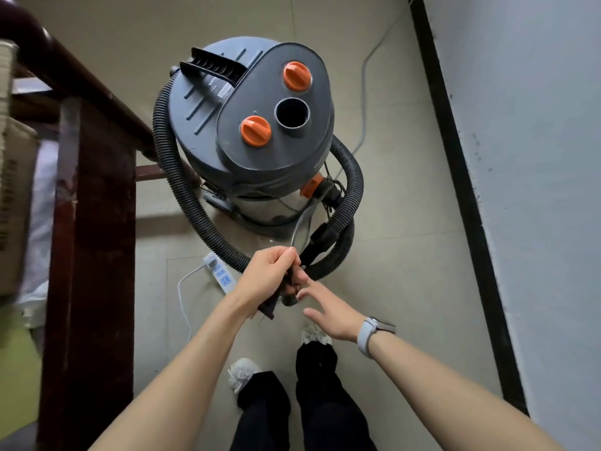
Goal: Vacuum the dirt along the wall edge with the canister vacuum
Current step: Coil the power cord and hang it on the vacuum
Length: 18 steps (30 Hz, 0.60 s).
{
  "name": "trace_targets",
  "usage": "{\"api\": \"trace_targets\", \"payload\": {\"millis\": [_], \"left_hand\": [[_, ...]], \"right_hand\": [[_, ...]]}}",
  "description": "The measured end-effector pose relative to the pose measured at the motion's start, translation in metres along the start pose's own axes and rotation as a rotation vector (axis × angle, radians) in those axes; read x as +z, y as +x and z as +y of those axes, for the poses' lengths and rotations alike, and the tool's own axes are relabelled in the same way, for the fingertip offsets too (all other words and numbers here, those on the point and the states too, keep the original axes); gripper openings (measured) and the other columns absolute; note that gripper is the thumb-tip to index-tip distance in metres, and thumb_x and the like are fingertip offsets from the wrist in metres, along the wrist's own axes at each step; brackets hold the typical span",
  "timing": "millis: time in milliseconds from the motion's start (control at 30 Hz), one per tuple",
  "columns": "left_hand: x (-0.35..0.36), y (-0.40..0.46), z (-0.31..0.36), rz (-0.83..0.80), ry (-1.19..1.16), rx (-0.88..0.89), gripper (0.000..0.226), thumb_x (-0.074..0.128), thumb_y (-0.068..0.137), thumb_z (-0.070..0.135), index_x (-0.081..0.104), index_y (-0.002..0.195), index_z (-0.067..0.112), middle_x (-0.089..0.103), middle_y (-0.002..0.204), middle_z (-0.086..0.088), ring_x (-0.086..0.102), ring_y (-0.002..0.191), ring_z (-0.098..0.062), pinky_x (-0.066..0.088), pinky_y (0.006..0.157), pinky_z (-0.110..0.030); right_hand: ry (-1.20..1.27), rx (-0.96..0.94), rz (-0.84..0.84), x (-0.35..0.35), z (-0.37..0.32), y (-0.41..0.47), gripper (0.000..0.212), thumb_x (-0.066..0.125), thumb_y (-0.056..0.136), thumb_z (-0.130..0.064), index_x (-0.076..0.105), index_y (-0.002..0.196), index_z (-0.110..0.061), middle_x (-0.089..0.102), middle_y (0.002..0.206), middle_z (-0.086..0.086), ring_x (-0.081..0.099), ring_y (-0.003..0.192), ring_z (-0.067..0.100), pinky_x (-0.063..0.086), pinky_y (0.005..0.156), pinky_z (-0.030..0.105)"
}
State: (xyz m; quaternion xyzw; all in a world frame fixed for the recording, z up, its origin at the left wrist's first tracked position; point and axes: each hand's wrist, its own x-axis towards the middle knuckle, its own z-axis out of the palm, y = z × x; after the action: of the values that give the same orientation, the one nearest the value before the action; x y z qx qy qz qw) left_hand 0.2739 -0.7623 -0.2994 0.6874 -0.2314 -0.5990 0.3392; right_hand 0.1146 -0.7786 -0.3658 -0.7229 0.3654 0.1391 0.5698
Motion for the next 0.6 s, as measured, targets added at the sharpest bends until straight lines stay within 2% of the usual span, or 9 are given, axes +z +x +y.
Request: {"api": "trace_targets", "payload": {"millis": [133, 233, 333, 433, 533, 600], "left_hand": [[-0.003, -0.007, -0.005, -0.015, -0.147, -0.072, 0.028, 0.042, 0.1, 0.012, 0.057, 0.077, 0.008, 0.071, 0.072, -0.006, 0.065, 0.073, -0.021, 0.049, 0.052, -0.018], [-0.004, -0.01, -0.011, -0.001, -0.129, -0.078, 0.024, 0.049, 0.097, 0.012, 0.063, 0.078, 0.008, 0.073, 0.077, -0.005, 0.067, 0.074, -0.017, 0.047, 0.053, -0.017], [-0.006, -0.012, -0.02, 0.01, -0.131, -0.094, 0.012, 0.054, 0.094, 0.007, 0.065, 0.09, 0.005, 0.073, 0.079, -0.004, 0.069, 0.069, -0.01, 0.048, 0.051, -0.015], [-0.012, -0.013, -0.034, 0.153, -0.001, -0.091, 0.022, 0.05, 0.09, -0.007, 0.064, 0.1, 0.007, 0.07, 0.091, -0.006, 0.068, 0.074, -0.012, 0.05, 0.059, -0.016], [-0.023, -0.016, -0.059, 0.259, 0.417, -0.076, 0.029, 0.052, 0.088, -0.006, 0.067, 0.106, 0.011, 0.064, 0.1, 0.002, 0.062, 0.097, -0.018, 0.043, 0.081, -0.018], [-0.028, -0.018, -0.082, 0.253, 0.582, -0.076, 0.028, 0.053, 0.089, 0.0, 0.067, 0.111, 0.01, 0.064, 0.109, 0.002, 0.059, 0.104, -0.018, 0.036, 0.084, -0.015]], "right_hand": [[-0.071, 0.044, -0.091, 0.001, -0.001, 0.005, 0.035, 0.052, 0.095, -0.018, 0.041, 0.127, -0.012, 0.043, 0.143, 0.007, 0.039, 0.133, 0.02, 0.031, 0.097, 0.023], [-0.131, 0.038, -0.115, 0.005, 0.001, 0.008, 0.037, 0.051, 0.096, -0.02, 0.043, 0.131, -0.012, 0.048, 0.137, 0.006, 0.044, 0.127, 0.02, 0.032, 0.098, 0.025], [-0.205, 0.07, -0.085, 0.012, 0.007, 0.006, 0.026, 0.046, 0.098, -0.022, 0.057, 0.117, -0.007, 0.052, 0.119, 0.014, 0.05, 0.112, 0.03, 0.037, 0.094, 0.034], [-0.092, 0.177, 0.102, 0.018, 0.023, -0.006, 0.021, 0.044, 0.098, -0.015, 0.06, 0.103, -0.003, 0.06, 0.106, 0.018, 0.055, 0.102, 0.033, 0.04, 0.086, 0.035], [0.157, 0.341, 0.376, 0.017, 0.042, -0.017, 0.018, 0.045, 0.097, -0.007, 0.061, 0.1, -0.001, 0.065, 0.103, 0.018, 0.058, 0.101, 0.032, 0.039, 0.086, 0.033], [0.3, 0.424, 0.523, 0.013, 0.054, -0.017, 0.018, 0.045, 0.096, -0.004, 0.062, 0.101, 0.0, 0.065, 0.104, 0.017, 0.058, 0.101, 0.031, 0.041, 0.087, 0.031]]}}
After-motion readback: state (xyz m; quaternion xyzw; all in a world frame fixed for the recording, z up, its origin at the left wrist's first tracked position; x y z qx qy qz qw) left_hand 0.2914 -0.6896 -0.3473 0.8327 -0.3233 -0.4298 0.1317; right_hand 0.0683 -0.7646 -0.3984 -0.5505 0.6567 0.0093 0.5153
